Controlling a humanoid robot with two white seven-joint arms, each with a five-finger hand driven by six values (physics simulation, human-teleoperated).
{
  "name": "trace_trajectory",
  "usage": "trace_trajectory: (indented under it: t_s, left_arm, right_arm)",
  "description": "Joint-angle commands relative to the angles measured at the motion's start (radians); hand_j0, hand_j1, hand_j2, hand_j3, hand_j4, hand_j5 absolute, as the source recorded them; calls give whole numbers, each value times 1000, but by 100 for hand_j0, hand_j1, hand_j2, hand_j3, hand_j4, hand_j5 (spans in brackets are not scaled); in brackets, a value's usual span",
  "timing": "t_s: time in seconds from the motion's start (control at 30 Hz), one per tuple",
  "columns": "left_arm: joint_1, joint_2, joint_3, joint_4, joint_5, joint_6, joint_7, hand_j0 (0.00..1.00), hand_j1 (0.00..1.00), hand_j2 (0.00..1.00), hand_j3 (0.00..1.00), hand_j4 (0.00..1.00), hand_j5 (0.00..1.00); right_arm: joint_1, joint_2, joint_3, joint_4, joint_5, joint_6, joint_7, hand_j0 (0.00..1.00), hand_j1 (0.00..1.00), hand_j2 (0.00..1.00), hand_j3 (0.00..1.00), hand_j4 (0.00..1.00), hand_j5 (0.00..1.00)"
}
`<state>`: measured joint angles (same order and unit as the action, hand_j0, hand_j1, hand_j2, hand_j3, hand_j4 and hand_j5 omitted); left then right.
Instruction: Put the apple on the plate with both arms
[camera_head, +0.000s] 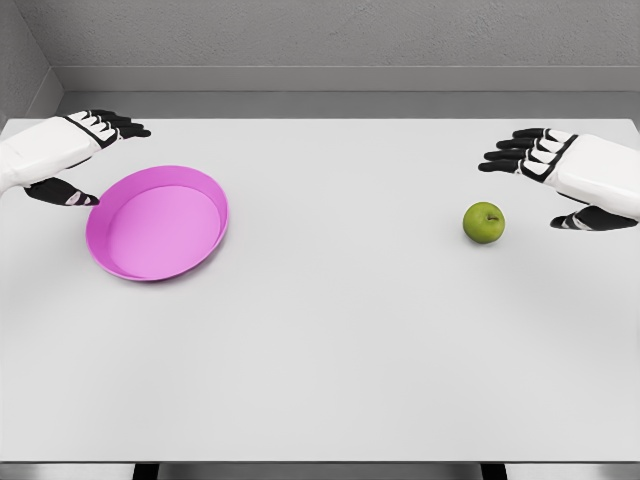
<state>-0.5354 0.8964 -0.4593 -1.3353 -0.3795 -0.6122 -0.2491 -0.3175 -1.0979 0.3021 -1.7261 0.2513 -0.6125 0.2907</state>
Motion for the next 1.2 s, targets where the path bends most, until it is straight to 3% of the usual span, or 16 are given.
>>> trace_trajectory:
  t_s: [0.0,0.1,0.17,0.2,0.23,0.3,0.4,0.47,0.53,0.73,0.9,1.17]
  left_arm:
    - [0,2,1,-1,7,1,1,100,100,100,100,100,100]
    - [0,1,1,-2,7,1,1,100,100,100,100,100,100]
    - [0,1,1,-1,5,1,1,100,100,100,100,100,100]
    - [0,1,1,-1,5,1,1,100,100,100,100,100,100]
    - [0,2,1,-1,5,1,1,100,100,100,100,100,100]
    - [0,2,1,1,5,1,1,100,100,100,100,100,100]
    - [0,2,1,1,7,1,1,100,100,100,100,100,100]
    - [0,2,1,2,7,1,1,100,100,100,100,100,100]
    - [0,2,1,2,7,1,1,100,100,100,100,100,100]
    - [-2,2,2,4,5,1,-1,100,100,100,100,100,100]
    - [-5,1,5,7,2,1,-1,100,100,100,100,100,100]
    - [-3,1,4,7,2,1,-1,100,100,100,100,100,100]
  right_arm:
    - [0,-3,-11,-1,-6,2,1,100,100,100,100,100,100]
    - [2,13,-1,5,-9,14,-2,100,100,100,100,100,100]
    - [0,24,45,5,-9,118,7,100,100,100,100,100,100]
    - [-14,29,72,5,-9,169,68,100,100,100,100,100,100]
    - [-52,46,109,11,-9,195,123,100,100,100,100,100,100]
    - [-196,107,244,69,-9,206,240,100,100,100,100,100,100]
    - [-313,181,405,198,-9,208,311,100,100,100,100,100,100]
    - [-318,182,411,229,-9,209,320,100,100,100,100,100,100]
    - [-325,182,411,229,-9,287,320,100,100,100,100,100,100]
    - [-382,193,411,235,-9,402,320,100,100,100,100,100,100]
    - [-414,222,451,307,-9,405,320,100,100,100,100,100,100]
    - [-423,248,517,319,-9,405,320,100,100,100,100,100,100]
